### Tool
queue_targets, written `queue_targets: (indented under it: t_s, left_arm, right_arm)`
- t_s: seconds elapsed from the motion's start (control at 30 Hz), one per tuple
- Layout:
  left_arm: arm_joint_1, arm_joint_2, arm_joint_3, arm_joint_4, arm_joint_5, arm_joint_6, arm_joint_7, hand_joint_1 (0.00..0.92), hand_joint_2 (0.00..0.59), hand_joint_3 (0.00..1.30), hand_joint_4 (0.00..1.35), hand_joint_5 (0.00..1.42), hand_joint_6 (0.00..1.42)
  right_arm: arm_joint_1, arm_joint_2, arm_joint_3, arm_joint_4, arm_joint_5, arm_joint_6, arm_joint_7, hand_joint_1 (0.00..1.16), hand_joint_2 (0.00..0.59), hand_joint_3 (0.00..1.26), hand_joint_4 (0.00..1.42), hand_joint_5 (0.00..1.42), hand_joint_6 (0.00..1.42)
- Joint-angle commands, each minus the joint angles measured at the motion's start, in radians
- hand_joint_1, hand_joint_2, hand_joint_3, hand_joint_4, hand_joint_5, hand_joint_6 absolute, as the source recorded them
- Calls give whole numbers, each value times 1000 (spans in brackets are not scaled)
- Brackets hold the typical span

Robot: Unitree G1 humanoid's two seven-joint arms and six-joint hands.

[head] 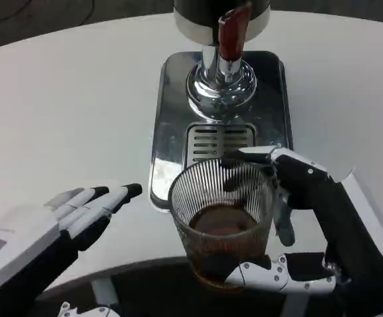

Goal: Grasp the cup under the faucet to collect the drink, then remove the cup.

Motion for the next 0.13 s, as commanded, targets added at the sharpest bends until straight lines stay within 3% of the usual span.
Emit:
queue_targets:
  t_s: [0.03,0.13]
  left_arm:
    - [10,6,-7,-5,-4,0,-17,0,100,14,0,0,0]
    - [13,6,-3,-2,-6,-2,-20,0,100,14,0,0,0]
  right_arm:
    - [4,8,-4,-43,28,-49,-2,939,128,882,1028,1218,1319]
    - [1,11,-2,-41,26,-49,-2,939,128,885,1028,1218,1320]
